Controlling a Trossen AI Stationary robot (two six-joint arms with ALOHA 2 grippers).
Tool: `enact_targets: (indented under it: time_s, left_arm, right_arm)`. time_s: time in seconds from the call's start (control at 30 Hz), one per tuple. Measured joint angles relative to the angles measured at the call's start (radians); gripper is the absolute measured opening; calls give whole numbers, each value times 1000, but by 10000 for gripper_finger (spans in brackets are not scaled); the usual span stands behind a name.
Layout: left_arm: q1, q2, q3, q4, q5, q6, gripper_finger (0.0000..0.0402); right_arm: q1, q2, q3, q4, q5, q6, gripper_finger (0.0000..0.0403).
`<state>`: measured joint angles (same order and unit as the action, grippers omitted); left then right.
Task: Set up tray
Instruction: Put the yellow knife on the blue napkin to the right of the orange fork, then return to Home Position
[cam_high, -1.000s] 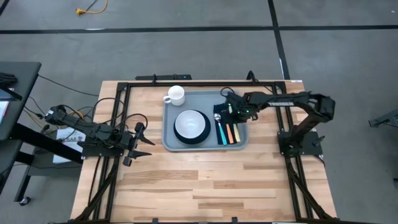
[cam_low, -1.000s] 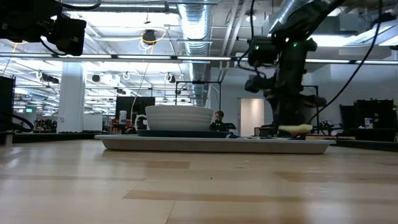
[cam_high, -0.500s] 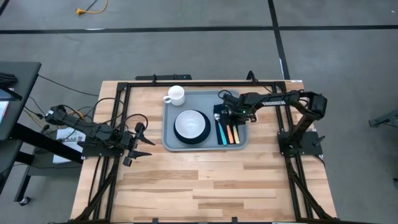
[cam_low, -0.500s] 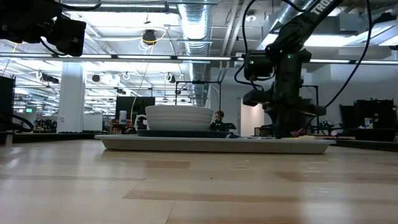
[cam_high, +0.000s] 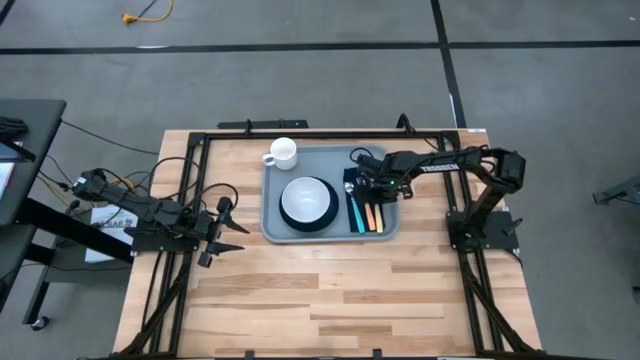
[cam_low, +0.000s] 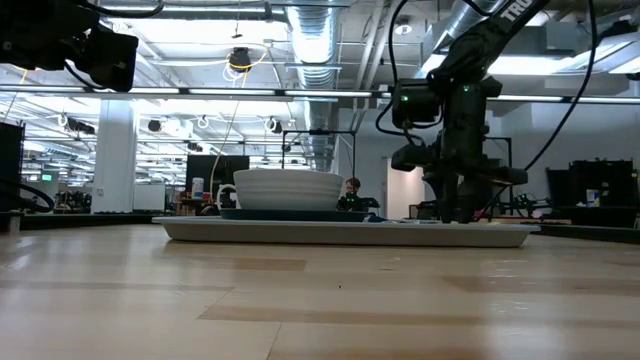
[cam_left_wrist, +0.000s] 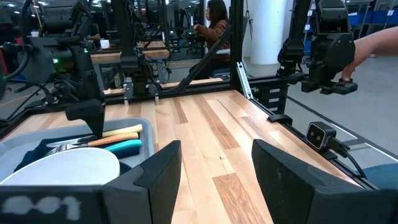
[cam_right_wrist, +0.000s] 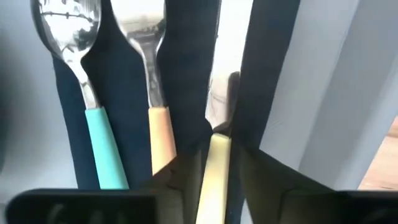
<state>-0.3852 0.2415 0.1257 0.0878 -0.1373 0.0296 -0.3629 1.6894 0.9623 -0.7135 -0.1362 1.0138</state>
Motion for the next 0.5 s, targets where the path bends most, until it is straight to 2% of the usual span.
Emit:
enact_targets:
  time_s: [0.2,0.37,0.43,0.5]
  left_arm:
    - [0,0,0,0,0,-1,187]
    - [0,0,0,14,-6,-10,187]
    - [0,0,16,17,-39,-8,187]
    - [0,-1,58,1,-127,2,187]
  right_arm:
    - [3,0,0,0,-37,-23,159]
    - [3,-56,0,-2,-47,-27,191]
    - [3,-105,0,0,-46,-27,199]
    - [9,-162,0,1,-45,-27,205]
